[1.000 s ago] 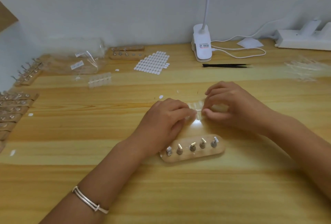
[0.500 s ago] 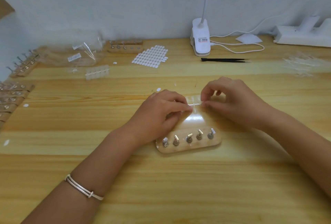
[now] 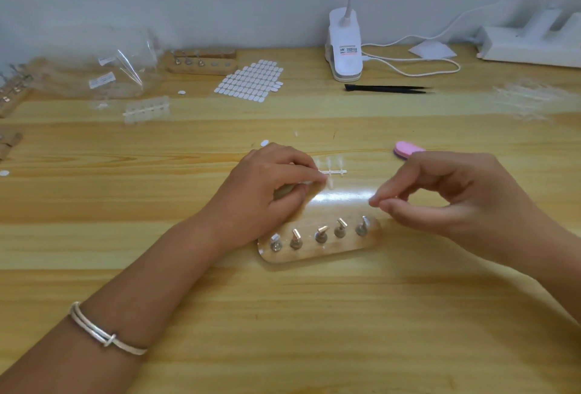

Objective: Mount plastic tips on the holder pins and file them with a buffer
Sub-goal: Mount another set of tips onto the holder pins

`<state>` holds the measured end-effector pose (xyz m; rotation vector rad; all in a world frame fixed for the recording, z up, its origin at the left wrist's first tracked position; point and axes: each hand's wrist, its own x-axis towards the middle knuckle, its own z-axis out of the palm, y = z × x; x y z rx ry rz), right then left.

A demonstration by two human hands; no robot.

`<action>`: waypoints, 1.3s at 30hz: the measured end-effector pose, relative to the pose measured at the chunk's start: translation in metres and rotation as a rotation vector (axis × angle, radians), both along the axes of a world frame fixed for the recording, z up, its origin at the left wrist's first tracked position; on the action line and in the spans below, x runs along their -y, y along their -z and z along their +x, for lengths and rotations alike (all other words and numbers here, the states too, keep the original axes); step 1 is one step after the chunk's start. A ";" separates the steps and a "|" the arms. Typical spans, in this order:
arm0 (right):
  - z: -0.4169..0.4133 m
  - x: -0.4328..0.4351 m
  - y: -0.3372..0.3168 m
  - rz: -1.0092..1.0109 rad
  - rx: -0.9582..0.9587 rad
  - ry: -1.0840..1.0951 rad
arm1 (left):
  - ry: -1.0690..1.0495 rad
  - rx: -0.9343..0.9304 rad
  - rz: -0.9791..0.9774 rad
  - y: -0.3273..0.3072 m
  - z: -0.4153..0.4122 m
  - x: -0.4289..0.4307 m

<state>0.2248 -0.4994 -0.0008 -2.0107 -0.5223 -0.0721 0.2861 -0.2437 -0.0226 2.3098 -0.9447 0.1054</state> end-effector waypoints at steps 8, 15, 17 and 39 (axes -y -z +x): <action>-0.003 -0.008 0.017 0.249 -0.082 -0.065 | 0.009 0.001 -0.022 0.000 0.001 0.000; 0.000 -0.011 0.024 0.250 -0.094 -0.102 | 0.010 -0.004 -0.028 0.001 0.000 -0.001; 0.000 -0.011 0.024 0.237 -0.104 -0.094 | 0.013 -0.003 -0.025 0.001 0.001 -0.001; -0.003 -0.011 0.017 -0.134 0.240 -0.087 | 0.009 0.005 -0.014 0.001 0.000 0.000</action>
